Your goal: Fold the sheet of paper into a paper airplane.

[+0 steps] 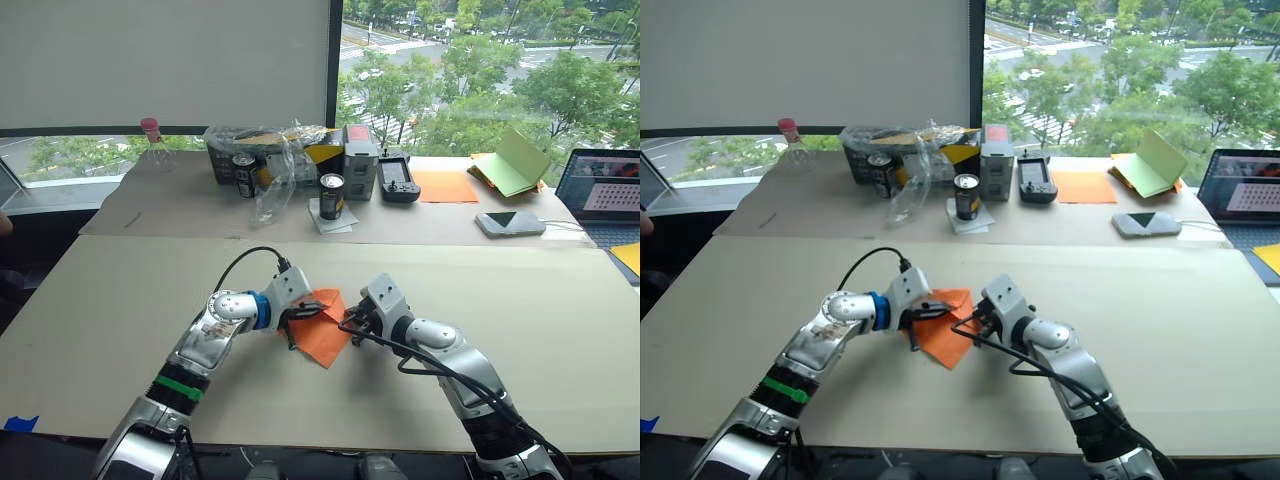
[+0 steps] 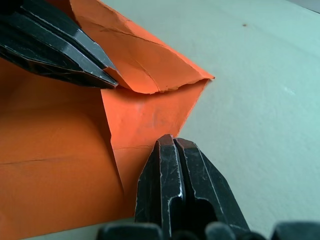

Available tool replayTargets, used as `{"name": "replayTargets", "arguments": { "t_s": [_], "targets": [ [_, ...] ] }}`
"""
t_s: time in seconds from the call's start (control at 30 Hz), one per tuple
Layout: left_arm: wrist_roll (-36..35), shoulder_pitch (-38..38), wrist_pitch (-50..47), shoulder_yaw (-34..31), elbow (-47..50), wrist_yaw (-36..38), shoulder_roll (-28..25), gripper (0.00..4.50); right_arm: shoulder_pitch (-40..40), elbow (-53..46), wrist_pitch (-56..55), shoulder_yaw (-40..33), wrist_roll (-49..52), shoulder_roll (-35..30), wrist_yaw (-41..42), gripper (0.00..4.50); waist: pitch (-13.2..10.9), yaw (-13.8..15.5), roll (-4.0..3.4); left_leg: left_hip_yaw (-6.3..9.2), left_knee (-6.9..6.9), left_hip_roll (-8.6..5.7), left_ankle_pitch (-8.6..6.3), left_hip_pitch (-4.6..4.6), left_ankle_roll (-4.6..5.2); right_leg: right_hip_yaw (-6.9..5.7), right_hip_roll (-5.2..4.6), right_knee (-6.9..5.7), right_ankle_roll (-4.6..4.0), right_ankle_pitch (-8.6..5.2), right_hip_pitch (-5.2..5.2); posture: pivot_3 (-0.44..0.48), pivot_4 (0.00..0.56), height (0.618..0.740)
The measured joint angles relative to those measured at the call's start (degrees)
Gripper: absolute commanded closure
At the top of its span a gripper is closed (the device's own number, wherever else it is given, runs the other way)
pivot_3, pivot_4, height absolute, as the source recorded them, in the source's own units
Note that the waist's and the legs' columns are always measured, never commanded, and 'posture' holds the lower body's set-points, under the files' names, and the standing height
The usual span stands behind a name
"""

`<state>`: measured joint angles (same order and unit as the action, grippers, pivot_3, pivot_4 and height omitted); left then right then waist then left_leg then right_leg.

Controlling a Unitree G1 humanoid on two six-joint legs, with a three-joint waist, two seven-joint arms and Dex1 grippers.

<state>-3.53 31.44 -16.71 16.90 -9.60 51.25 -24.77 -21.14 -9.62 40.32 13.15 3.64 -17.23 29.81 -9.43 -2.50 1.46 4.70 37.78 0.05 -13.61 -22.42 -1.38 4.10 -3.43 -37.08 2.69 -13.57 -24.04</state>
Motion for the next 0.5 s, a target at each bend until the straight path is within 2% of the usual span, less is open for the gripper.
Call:
{"name": "replayTargets", "arguments": {
  "t_s": [0.3,0.5],
  "targets": [
    [1.2,-0.7,1.7,-0.4,-2.5,-0.1,0.3,4.46,-3.2,2.4,-3.8,-1.2,1.5,1.1,0.7,4.50,0.0,0.0,0.00,0.00,0.00,0.00,0.00,0.00,0.00,0.00,0.00,-0.02,0.00,0.00,-0.01,0.000,0.150,0.732],
    [1.1,-0.8,1.4,-0.6,-2.5,0.3,0.6,4.46,-7.5,10.8,-10.5,-1.5,1.3,2.5,0.6,4.50,0.0,0.0,0.00,-0.02,0.01,0.00,0.00,0.00,0.00,0.01,0.00,-0.02,-0.01,0.01,-0.02,0.000,0.150,0.732]
  ]
}}
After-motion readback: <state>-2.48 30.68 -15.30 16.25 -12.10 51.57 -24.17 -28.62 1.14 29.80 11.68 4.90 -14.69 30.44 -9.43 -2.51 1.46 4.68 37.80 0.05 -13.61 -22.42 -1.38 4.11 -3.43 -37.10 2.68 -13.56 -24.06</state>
